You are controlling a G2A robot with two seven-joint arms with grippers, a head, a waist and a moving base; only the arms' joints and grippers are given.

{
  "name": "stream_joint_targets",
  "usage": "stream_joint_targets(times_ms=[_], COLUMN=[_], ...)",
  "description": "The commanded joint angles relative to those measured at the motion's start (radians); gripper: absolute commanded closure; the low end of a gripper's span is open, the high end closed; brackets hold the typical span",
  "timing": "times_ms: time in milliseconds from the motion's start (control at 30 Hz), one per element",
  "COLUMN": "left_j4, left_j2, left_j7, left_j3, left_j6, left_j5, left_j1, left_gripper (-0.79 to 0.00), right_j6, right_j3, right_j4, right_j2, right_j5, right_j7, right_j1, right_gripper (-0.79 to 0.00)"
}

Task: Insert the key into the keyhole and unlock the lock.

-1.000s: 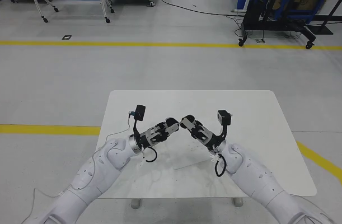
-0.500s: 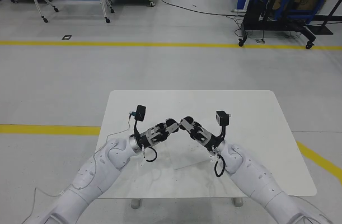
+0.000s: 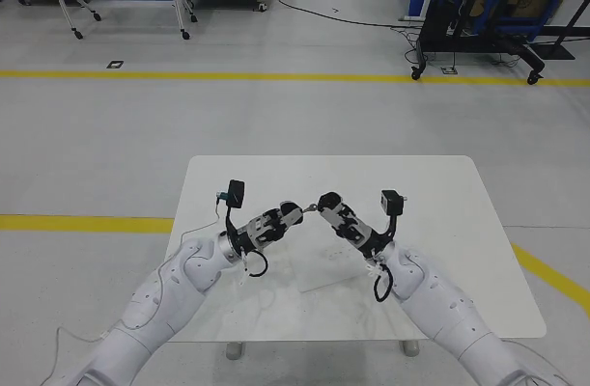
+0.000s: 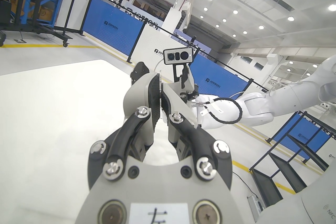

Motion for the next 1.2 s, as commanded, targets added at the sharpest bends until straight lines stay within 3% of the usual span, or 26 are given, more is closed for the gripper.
stream_joint_targets(times_ms=[0, 367, 433, 500, 533, 600, 667, 833, 1033, 1133, 1167], left_j4=[-0.001, 0.003, 0.006, 0.006, 0.004, -0.002, -0.005, -0.007, -0.023, -0.039, -0.043], left_j2=[0.002, 0.003, 0.003, 0.004, 0.004, 0.003, 0.001, -0.005, -0.006, -0.005, -0.004], left_j7=[0.011, -0.011, -0.017, -0.034, -0.036, -0.043, -0.057, -0.088, -0.127, -0.143, -0.145], left_j3=[-0.009, -0.018, -0.02, -0.024, -0.026, -0.024, -0.02, -0.009, -0.001, 0.009, 0.012], left_j6=[0.0, 0.0, 0.0, 0.0, 0.0, 0.0, 0.0, 0.0, 0.0, 0.0, 0.0], left_j5=[0.005, 0.046, 0.065, 0.107, 0.127, 0.15, 0.174, 0.201, 0.251, 0.274, 0.278], left_j1=[0.004, -0.002, -0.004, -0.011, -0.011, -0.008, -0.009, -0.012, -0.014, -0.014, -0.013], left_gripper=[0.0, 0.0, 0.0, 0.0, 0.0, 0.0, 0.0, 0.0, 0.0, 0.0, 0.0], right_j6=[0.0, 0.009, 0.071, 0.125, 0.145, 0.09, 0.078, 0.031, 0.04, 0.044, 0.044], right_j3=[-0.001, 0.005, 0.05, 0.079, 0.116, 0.19, 0.262, 0.318, 0.313, 0.301, 0.296], right_j4=[0.0, -0.008, -0.038, -0.108, -0.153, -0.2, -0.246, -0.349, -0.349, -0.329, -0.324], right_j2=[0.0, 0.001, 0.015, 0.041, 0.055, 0.08, 0.103, 0.13, 0.137, 0.137, 0.137], right_j5=[0.0, -0.016, -0.201, -0.517, -0.611, -0.644, -0.7, -0.683, -0.61, -0.57, -0.56], right_j7=[0.005, 0.009, 0.04, 0.175, 0.171, 0.124, 0.159, 0.307, 0.433, 0.469, 0.479], right_j1=[0.0, 0.002, 0.009, 0.015, -0.003, -0.076, -0.123, -0.191, -0.181, -0.163, -0.157], right_gripper=[-0.785, -0.785, -0.785, -0.785, -0.785, -0.785, -0.785, -0.785, -0.785, -0.671, -0.686])
